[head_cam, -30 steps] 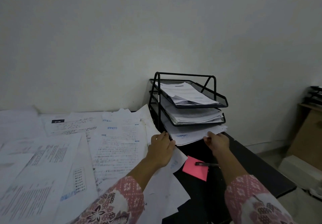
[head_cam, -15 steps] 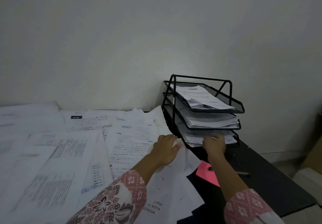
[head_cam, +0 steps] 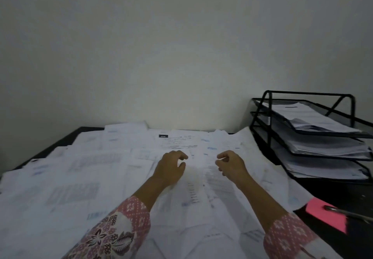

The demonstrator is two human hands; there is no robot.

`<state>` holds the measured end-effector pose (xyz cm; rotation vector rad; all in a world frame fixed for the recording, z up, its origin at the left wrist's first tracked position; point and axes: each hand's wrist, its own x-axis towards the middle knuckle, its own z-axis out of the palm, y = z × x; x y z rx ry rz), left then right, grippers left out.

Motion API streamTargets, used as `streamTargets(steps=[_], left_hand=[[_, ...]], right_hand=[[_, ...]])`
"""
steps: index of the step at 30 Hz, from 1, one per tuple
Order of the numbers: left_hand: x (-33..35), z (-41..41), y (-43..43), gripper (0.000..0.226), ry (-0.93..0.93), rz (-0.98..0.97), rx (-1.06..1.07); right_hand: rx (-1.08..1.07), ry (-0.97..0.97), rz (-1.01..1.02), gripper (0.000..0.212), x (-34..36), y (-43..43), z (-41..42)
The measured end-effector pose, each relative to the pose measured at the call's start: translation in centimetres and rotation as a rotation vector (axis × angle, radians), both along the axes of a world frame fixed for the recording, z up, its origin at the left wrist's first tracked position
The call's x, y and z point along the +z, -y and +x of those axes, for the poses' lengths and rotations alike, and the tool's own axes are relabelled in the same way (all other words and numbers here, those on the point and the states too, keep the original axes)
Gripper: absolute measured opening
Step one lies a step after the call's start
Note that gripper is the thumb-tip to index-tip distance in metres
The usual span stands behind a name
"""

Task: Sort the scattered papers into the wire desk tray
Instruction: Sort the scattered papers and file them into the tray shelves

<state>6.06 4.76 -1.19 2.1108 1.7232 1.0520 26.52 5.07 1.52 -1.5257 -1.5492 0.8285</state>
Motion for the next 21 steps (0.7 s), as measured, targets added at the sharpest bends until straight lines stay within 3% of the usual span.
streamTargets(steps=[6,10,13,18,21], left_hand=[[-0.5,-9.0,2.4,0.026,-0.055,-0.03,0.29],[-1.2,-13.7,3.9,0.034,-0.188,-0.136,0.607],[-1.9,-15.9,4.9,0.045,-0.278,-0.279,0.742],[-3.1,-16.6,5.5,0.049,-0.475,-0.289,0.65],[-3.1,-16.4,5.4,0.043,-0.408,-0.188,0.532]], right_hand=[[0.123,0.318,0.049,0.021,-1.8,0.6,-7.7],[0.121,0.666,-0.003,0.056,-3.0,1.6,-11.0],[0.103,0.797,-0.026,0.071,-3.7,2.3,-12.2],[0.026,0.646,-0.097,0.071,-2.9,2.6,-13.6],[0.008,0.553,-0.18,0.075,-2.2,2.3,-14.4]])
